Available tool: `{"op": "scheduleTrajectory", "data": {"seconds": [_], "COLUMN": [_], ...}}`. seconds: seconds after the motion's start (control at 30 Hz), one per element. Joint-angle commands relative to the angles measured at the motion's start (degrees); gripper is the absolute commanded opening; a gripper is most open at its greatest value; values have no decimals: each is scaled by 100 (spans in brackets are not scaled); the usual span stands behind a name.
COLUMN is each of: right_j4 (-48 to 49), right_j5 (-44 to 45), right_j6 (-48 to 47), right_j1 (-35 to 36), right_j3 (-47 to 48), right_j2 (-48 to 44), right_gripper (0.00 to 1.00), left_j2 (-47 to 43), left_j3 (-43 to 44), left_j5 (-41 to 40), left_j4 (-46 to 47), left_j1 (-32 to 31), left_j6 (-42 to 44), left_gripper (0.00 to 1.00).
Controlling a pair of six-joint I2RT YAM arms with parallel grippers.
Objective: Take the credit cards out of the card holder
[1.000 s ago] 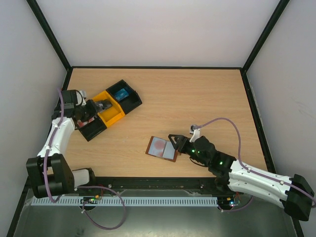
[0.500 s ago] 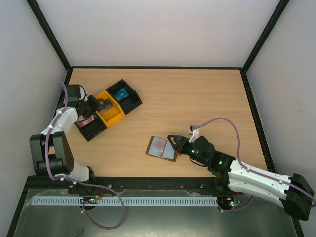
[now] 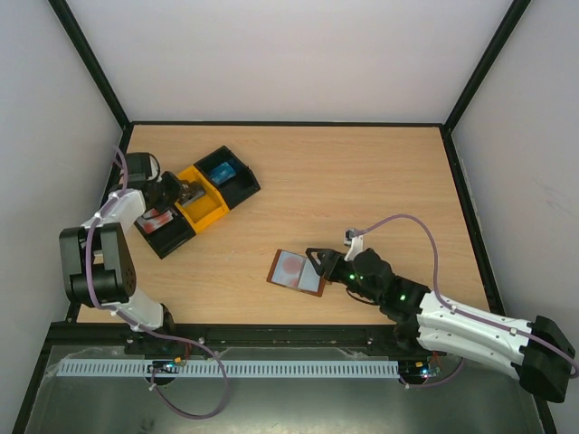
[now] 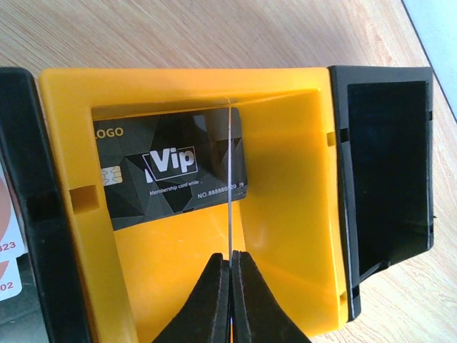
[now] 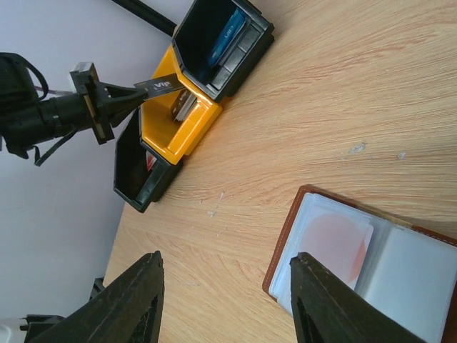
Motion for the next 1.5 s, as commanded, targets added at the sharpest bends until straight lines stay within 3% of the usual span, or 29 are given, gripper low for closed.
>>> {"op": "scheduleTrajectory", "data": {"seconds": [0.0,0.57,1.0,1.33,1.47], "right_j4": [-98,-302,-548,-727,-886], "right_j5": [165,394,594,506,512], "right_j6": [-107,2,252,342,473], "right_j1": [19,11,11,10,10], "right_j3": [93,-110,-332,-337,-353], "right_j2": [-142,-425,-852,-970,-1038], "right_gripper": [49,49,49,49,49], "left_j2": [224,516,166,-713,-1102], "left_j3": [158,7,257,59,-85], "left_j5": [-142,-69,86,-104,316], "left_j4": [286,669,533,212,139], "left_j1": [21,-1,21,4,-15], "left_j6": [-140,-293,-259,-45,65], "left_gripper": [3,14,43,56,60]}}
